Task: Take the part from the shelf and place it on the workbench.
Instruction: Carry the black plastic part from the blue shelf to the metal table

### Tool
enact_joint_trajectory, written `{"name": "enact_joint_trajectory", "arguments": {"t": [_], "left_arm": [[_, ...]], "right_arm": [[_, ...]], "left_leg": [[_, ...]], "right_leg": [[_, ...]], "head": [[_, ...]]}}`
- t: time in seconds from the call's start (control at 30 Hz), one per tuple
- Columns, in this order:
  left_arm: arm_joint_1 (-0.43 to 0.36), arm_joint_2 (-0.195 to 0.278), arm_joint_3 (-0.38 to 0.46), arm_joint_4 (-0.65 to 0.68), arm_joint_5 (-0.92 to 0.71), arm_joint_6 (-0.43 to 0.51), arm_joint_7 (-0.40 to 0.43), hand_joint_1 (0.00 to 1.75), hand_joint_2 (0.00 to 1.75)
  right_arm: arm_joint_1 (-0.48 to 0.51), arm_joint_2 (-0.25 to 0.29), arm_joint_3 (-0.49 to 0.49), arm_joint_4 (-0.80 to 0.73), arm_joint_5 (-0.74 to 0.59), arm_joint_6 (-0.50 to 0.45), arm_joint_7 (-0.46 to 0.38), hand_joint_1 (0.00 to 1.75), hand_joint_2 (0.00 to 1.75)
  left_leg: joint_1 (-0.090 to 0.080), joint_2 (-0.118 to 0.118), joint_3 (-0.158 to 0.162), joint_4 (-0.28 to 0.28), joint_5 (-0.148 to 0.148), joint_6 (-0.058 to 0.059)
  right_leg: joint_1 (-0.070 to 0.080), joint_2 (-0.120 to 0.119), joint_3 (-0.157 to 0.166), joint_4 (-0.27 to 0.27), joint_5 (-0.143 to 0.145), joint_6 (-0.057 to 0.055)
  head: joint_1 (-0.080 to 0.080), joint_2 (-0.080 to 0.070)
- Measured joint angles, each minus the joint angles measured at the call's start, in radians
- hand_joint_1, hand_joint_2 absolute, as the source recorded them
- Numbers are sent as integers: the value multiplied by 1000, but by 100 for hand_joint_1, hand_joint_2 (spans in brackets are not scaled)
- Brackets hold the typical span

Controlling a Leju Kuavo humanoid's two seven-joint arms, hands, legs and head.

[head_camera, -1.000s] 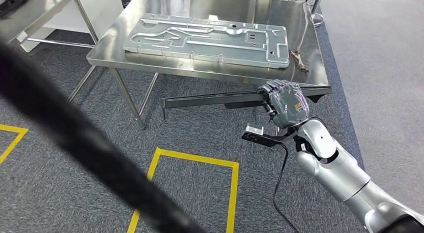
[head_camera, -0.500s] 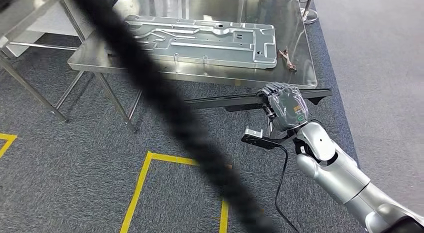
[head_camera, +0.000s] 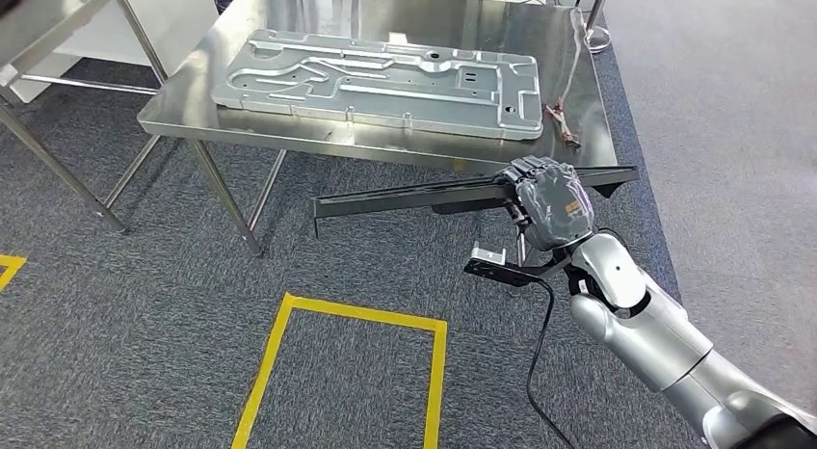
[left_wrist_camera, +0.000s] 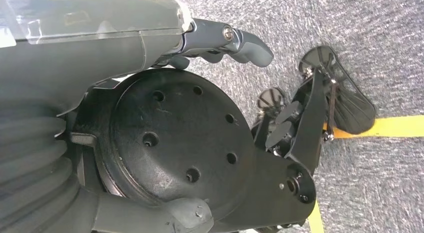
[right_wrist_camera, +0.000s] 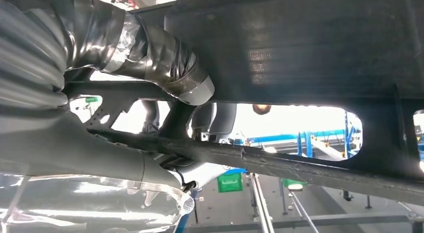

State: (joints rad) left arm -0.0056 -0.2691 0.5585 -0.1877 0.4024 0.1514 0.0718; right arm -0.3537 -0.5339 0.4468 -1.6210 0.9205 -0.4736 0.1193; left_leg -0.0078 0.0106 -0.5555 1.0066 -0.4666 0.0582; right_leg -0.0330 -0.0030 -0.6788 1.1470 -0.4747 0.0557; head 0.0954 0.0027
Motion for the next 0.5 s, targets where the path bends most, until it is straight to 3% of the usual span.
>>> {"name": "enact_joint_trajectory", "arguments": {"t": [0.07,0.13,0.23,0.3,0.37,0.4,0.43,0.5], "left_arm": [[0,0,0,0,0,0,-1,0,175],[0,0,0,0,-1,0,-2,0,175],[0,1,0,0,-1,1,-3,0,175],[-1,1,0,0,-1,1,-3,0,175],[-3,1,0,0,-1,1,-3,0,175],[-4,1,0,0,-1,1,-3,0,175],[-4,1,0,0,-1,1,-3,0,175],[-3,1,0,0,-1,1,-3,0,175]], "right_arm": [[-4,1,0,1,0,0,0,175,175],[-6,1,1,4,1,0,0,175,175],[-10,2,1,6,1,0,0,175,175],[-14,3,1,7,1,0,0,175,175],[-16,6,1,8,1,0,0,175,175],[-15,8,1,9,1,0,0,175,175],[-15,9,1,10,1,0,0,175,175],[-16,12,1,11,2,0,0,175,175]], "left_leg": [[-3,-1,-1,13,-13,-12],[-6,0,-3,18,-19,-22],[-3,-2,-12,44,-41,-39],[2,-5,-62,148,-92,-51],[5,-5,-138,279,-139,-58],[7,-5,-161,310,-138,-60],[9,-5,-165,303,-116,-60],[11,-6,-119,183,-34,-54]], "right_leg": [[1,-6,45,-97,33,-6],[7,-3,51,-114,29,-21],[3,0,60,-121,25,-43],[1,0,67,-124,22,-54],[2,1,71,-124,17,-59],[2,2,73,-123,15,-59],[2,5,77,-123,12,-58],[2,9,88,-123,5,-52]], "head": [[0,0],[0,0],[0,0],[0,0],[-1,0],[0,0],[-1,0],[0,0]]}}
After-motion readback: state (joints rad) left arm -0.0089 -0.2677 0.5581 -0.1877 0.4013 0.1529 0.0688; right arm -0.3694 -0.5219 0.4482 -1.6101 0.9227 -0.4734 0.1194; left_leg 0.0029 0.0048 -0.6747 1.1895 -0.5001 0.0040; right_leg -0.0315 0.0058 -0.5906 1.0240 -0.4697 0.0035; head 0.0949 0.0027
